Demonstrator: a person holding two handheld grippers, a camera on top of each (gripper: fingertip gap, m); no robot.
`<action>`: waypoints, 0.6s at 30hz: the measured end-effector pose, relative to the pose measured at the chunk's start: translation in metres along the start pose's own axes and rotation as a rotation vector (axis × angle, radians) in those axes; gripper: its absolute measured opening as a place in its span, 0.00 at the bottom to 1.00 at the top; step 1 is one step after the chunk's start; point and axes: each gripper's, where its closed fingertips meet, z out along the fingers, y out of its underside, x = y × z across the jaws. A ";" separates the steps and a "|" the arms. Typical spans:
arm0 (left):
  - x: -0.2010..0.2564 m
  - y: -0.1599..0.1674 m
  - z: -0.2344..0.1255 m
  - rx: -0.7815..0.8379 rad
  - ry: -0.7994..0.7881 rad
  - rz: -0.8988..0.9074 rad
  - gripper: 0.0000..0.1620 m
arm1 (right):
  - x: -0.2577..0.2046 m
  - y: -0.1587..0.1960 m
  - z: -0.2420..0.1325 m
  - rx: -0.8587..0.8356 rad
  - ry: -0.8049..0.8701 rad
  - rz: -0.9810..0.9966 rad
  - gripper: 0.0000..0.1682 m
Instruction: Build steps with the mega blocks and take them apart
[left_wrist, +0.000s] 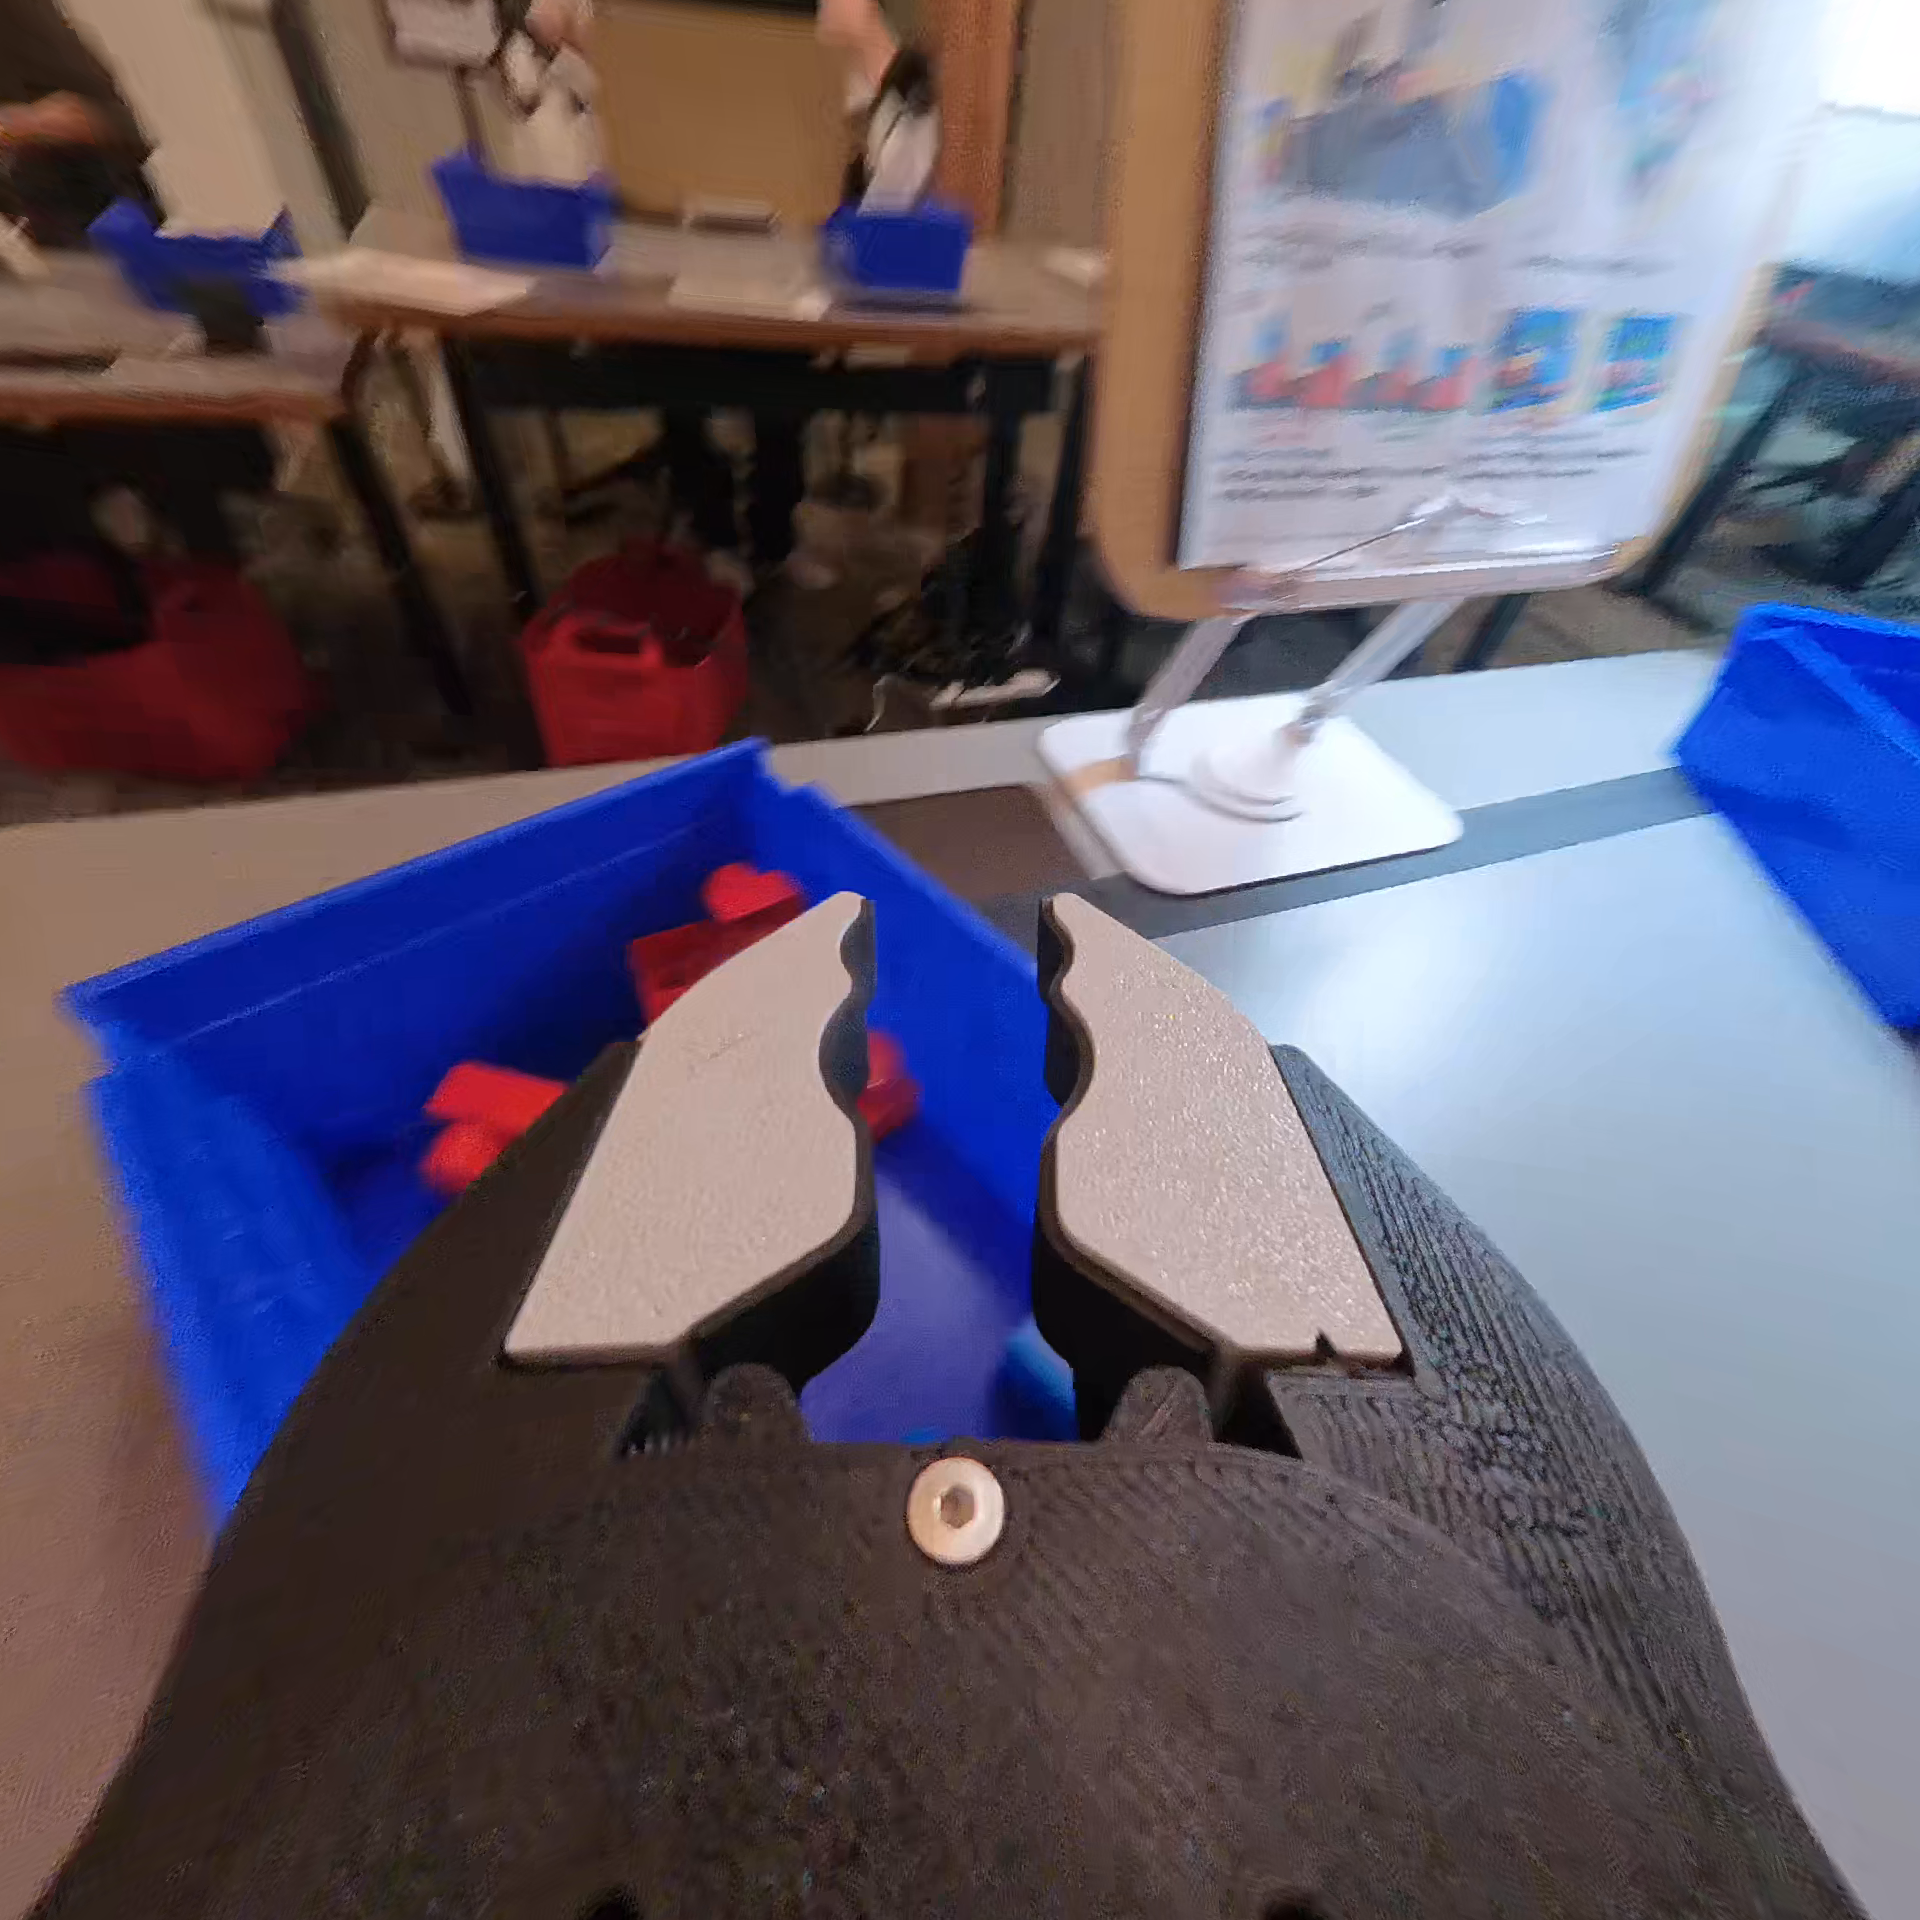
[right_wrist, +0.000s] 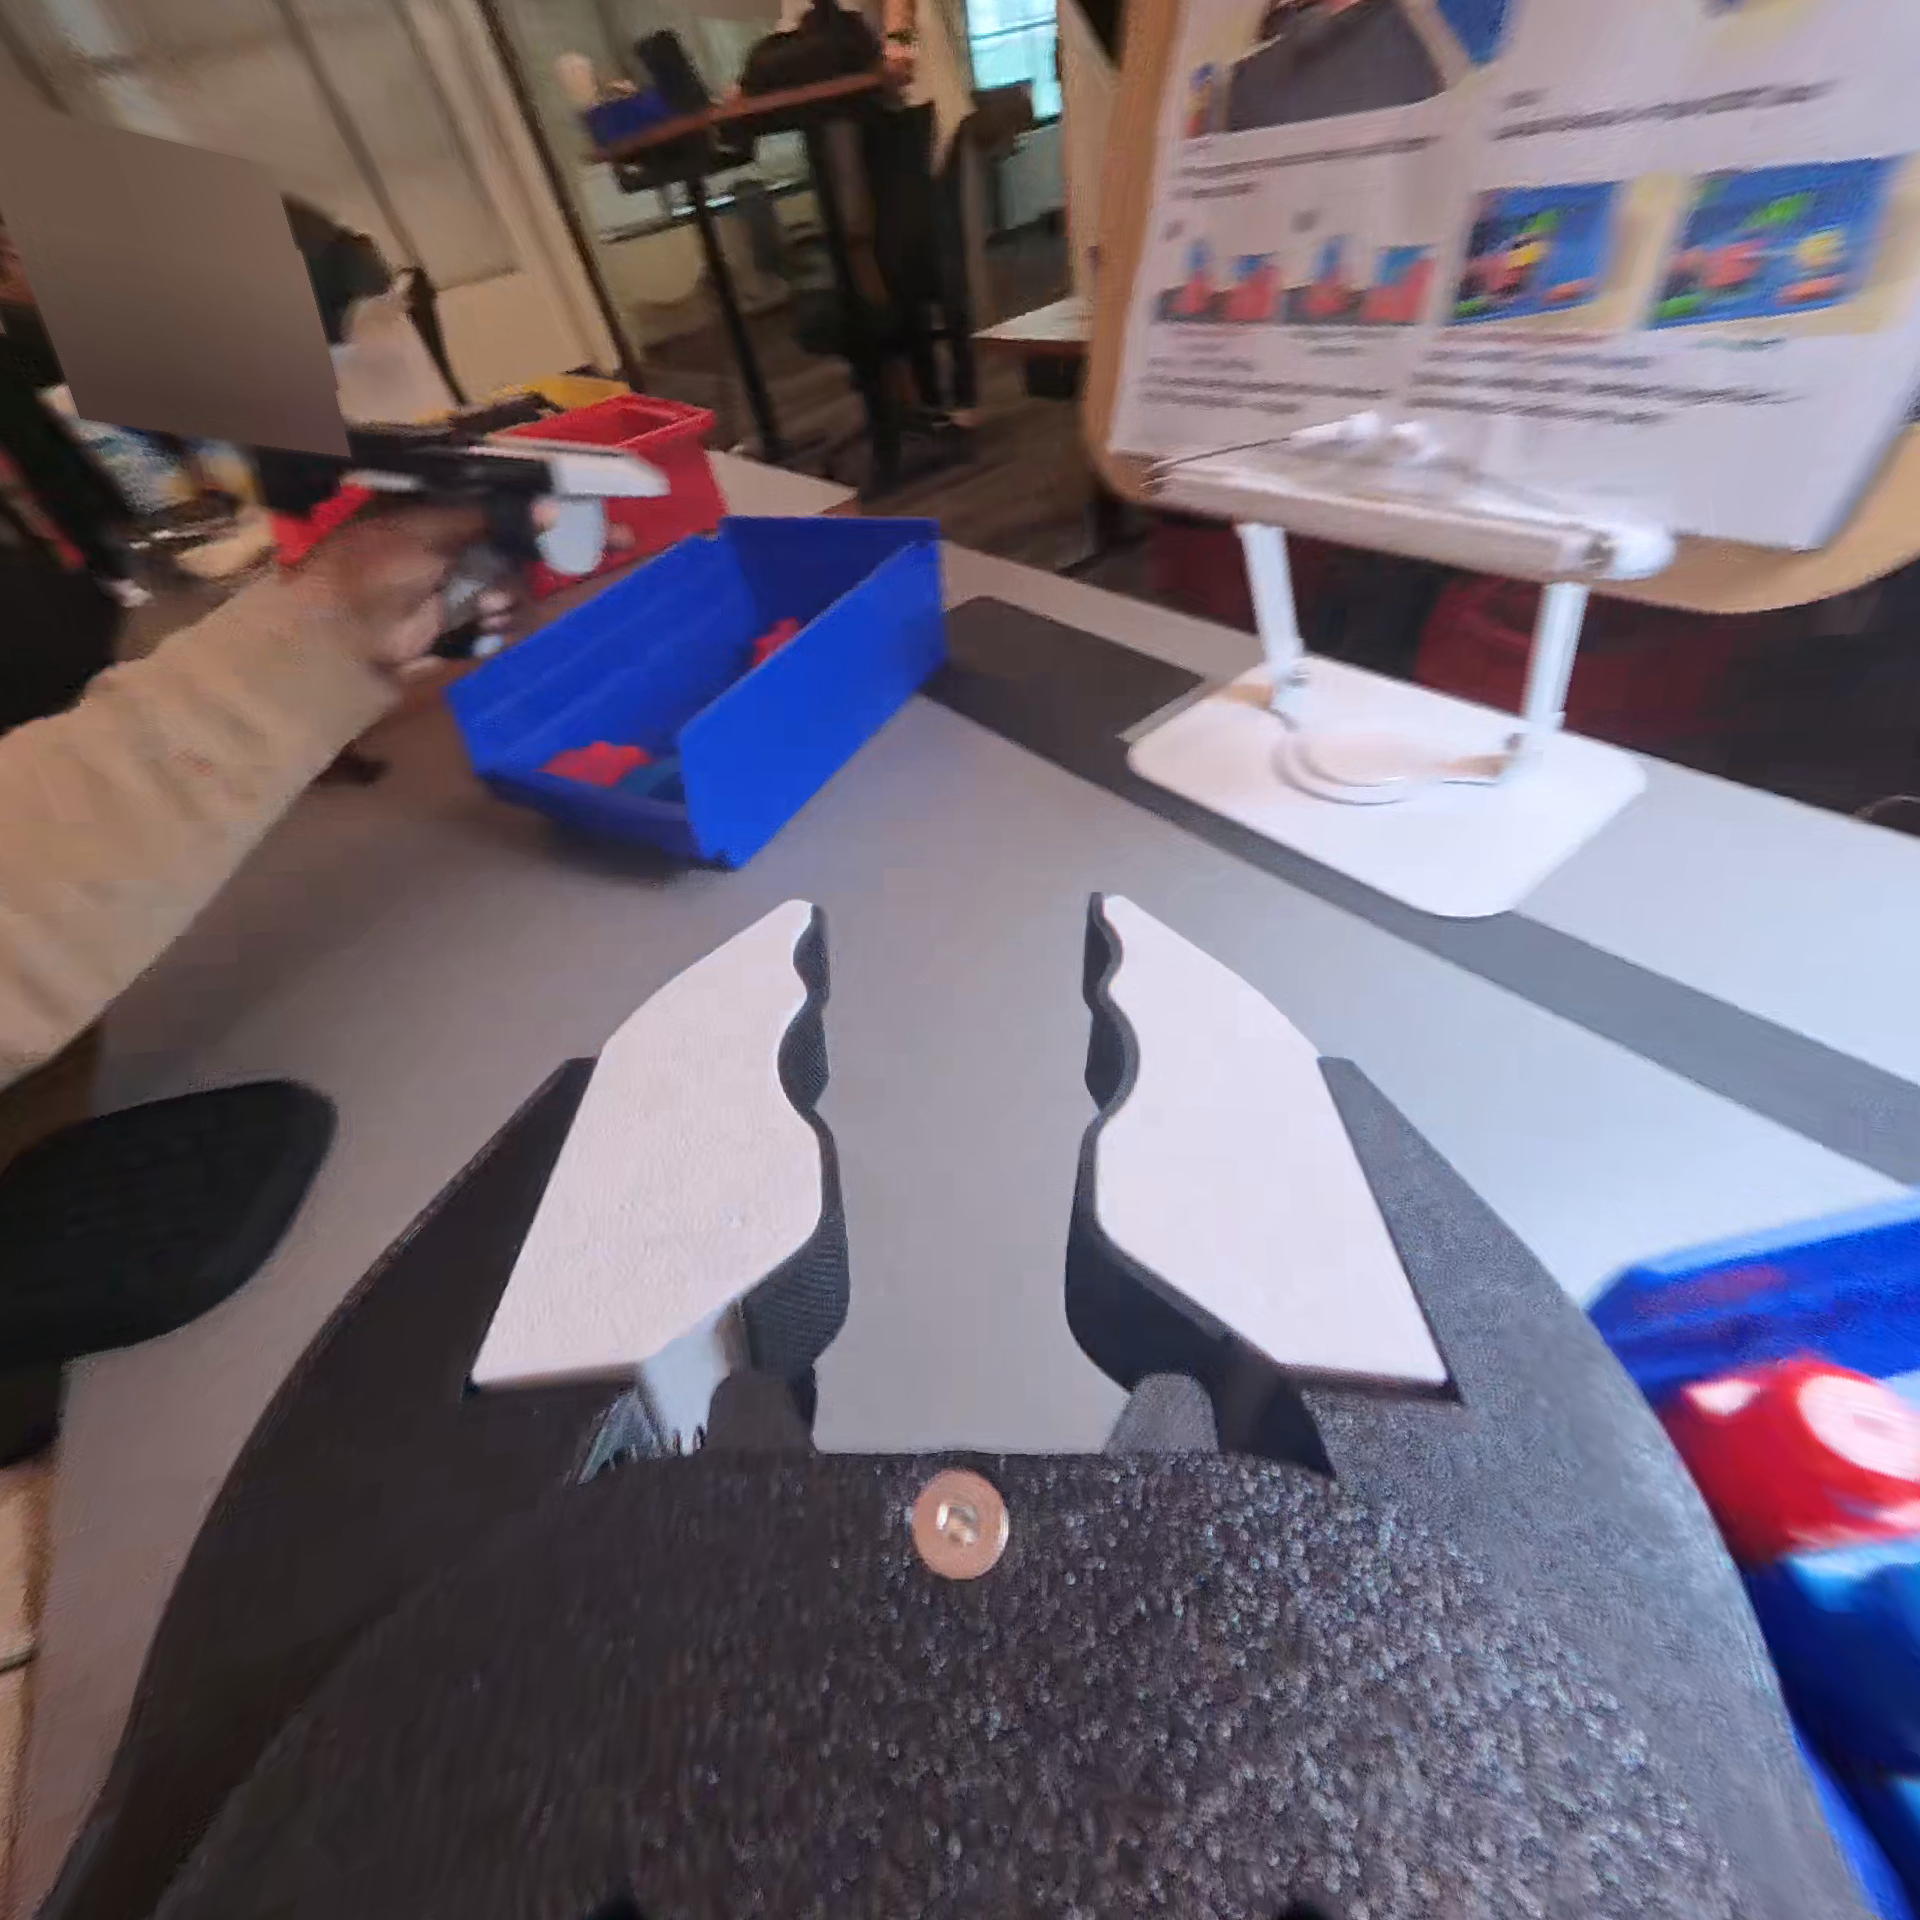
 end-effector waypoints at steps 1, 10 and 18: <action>-0.023 0.006 0.006 -0.060 -0.044 -0.012 0.21 | -0.024 0.011 0.006 -0.008 -0.052 -0.001 0.28; -0.111 0.093 0.052 -0.618 -0.285 -0.084 0.36 | -0.109 0.112 0.062 -0.131 -0.220 -0.173 0.26; -0.143 0.155 0.075 -0.882 -0.458 -0.108 0.33 | -0.104 0.122 0.058 -0.129 -0.256 -0.097 0.23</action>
